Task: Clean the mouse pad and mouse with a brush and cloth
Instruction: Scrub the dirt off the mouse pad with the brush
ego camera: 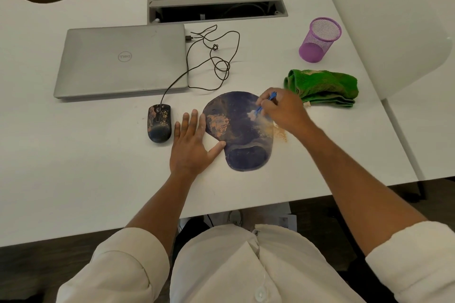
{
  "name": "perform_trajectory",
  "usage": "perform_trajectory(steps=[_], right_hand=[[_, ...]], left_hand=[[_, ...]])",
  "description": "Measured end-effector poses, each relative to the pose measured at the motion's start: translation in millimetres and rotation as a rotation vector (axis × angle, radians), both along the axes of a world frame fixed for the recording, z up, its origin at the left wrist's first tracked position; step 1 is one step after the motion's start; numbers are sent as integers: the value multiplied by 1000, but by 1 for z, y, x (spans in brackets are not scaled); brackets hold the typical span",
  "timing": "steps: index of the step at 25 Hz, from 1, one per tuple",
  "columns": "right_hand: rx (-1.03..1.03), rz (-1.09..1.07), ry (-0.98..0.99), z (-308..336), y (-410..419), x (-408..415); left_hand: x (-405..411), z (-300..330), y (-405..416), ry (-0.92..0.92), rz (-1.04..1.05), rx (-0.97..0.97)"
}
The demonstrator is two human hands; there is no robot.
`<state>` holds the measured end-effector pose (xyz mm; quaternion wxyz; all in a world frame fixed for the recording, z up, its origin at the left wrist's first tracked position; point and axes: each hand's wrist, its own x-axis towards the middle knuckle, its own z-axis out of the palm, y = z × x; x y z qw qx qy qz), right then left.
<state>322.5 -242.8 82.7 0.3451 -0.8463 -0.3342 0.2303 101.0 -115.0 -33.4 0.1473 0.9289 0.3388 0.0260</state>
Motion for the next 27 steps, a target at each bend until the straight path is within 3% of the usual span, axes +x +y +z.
perform_trajectory(steps=[2, 6, 8, 11, 13, 16, 21, 24, 27], right_hand=[[-95, 30, 11, -16, -3, -21], [-288, -162, -279, -23, -14, -12], [-203, -202, -198, -20, -16, -3], [-118, -46, 57, -19, -15, -9], [-205, 35, -26, -23, -16, -10], [-212, -33, -208, -17, -19, 5], [-49, 2, 87, -12, -23, 0], [-192, 66, -82, -22, -30, -2], [-188, -31, -219, -19, -35, 11]], left_hand=[[0, 0, 0, -9, 0, 5], [0, 2, -1, -10, 7, 14], [0, 2, -1, -5, 6, 10], [0, 3, -1, 0, 1, 3], [-1, 3, -1, -10, 3, 1], [0, 4, -1, -9, 2, 0], [-1, 4, -1, -2, 4, 3], [-1, 4, -2, -12, 6, 4], [-1, 4, -1, -1, 1, 4]])
